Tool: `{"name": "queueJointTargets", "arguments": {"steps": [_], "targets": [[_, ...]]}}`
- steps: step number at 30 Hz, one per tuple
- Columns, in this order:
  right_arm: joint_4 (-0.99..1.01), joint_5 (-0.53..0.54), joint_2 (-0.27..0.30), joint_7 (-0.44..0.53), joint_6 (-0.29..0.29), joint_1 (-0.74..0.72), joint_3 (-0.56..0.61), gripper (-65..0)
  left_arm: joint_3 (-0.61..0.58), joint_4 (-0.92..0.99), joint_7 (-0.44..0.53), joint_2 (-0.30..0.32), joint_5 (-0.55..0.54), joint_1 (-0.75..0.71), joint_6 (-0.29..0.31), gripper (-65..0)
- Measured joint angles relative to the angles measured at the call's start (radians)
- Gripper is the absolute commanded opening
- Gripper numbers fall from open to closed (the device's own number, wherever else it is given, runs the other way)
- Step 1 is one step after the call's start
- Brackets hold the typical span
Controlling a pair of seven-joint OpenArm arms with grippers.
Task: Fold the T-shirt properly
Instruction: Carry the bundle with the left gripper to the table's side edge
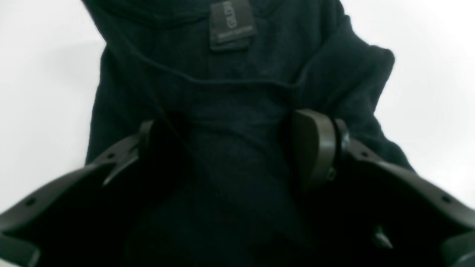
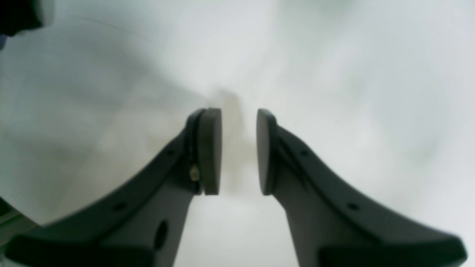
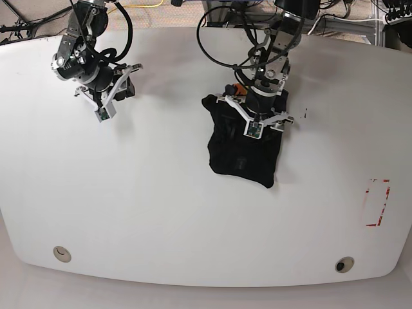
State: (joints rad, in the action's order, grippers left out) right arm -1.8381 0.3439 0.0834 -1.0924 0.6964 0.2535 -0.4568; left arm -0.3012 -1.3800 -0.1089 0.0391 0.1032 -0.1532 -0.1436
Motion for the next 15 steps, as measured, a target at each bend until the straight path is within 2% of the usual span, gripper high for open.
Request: {"name": "queueJointTargets", "arguments": {"steps": [5, 9, 15], "targets": [[0.000, 0.000, 0.003, -0.001, 0.000, 0.004, -0.016, -49.8, 0.014, -0.007, 0.032, 0.103, -0.010, -0.009, -0.002, -22.8], [-0.001, 0.001, 0.002, 0.000, 0.000, 0.003, -0.015, -49.8, 0.074, -0.012, 0.059, 0.182, -0.024, -0.033, 0.016, -22.8], [-0.001, 0.001, 0.002, 0.000, 0.000, 0.003, -0.015, -49.8, 0.262, -0.012, -0.002, 0.288, -0.135, -0.059, 0.206, -22.8]]}}
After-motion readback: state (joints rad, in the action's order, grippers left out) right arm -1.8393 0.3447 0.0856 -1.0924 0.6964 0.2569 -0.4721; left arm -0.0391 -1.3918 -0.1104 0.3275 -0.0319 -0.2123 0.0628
